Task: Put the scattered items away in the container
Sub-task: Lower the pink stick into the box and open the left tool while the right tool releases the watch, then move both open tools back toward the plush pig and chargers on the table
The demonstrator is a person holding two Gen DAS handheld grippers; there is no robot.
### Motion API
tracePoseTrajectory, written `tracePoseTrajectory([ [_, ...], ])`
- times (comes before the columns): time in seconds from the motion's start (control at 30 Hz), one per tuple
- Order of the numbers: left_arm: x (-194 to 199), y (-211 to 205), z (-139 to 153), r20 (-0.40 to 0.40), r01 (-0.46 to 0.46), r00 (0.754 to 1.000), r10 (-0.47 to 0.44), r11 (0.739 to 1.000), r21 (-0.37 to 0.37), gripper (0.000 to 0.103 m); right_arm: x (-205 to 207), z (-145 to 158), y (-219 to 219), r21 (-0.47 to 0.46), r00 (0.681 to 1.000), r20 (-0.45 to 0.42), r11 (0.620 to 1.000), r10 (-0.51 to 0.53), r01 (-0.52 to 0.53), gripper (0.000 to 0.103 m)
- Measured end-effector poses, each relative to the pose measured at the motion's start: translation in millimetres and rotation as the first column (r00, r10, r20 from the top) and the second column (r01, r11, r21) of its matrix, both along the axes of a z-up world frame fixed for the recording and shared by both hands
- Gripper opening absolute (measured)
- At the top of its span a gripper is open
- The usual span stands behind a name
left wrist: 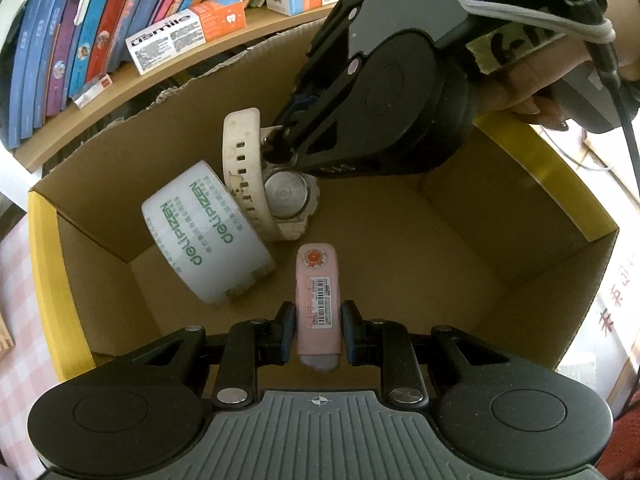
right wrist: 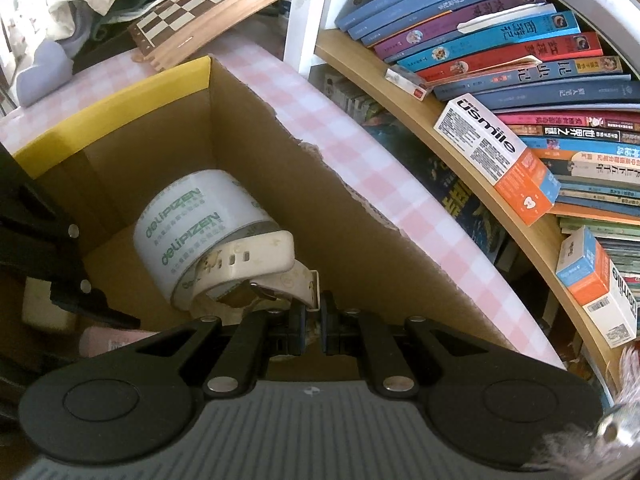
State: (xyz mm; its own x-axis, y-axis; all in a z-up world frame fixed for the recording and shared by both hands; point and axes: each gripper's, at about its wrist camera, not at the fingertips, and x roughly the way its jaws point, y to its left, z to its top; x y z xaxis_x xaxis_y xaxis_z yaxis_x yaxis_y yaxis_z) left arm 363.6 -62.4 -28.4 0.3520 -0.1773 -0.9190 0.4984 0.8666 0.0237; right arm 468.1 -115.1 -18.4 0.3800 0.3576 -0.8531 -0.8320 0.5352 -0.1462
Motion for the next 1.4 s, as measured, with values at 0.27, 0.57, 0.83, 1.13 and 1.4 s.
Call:
tracePoseTrajectory([
  [0.27,-2,1,2,0.029,-0.008,1.0,0.009,1.0,-0.003,0.026,-1,6,-6,0.033,1.0,0.004,0.999,-0.028,0.027,0.011],
  [0.57,-18,12,25,0.123,-0.035,0.992,0.039,0.999,-0.041,0.028,-17,37,-29,0.128,0.997,0.018,0.989,-0.075,0.072,0.031],
  [0.83,-47,16,60,0.256,-0.033,0.965,0.055,0.995,-0.089,0.032,-47,70,-41,0.214,0.992,0.048,0.971,-0.115,0.102,0.033],
  [1.13,-89,25,87,0.355,-0.023,0.932,0.071,0.99,-0.137,0.033,-99,101,-43,0.267,0.989,0.1,0.96,-0.11,0.08,0.034],
  [1.4,-127,40,102,0.413,-0.036,0.905,0.105,0.985,-0.17,0.039,-140,116,-43,0.302,0.986,0.119,0.951,-0.113,0.072,0.035],
])
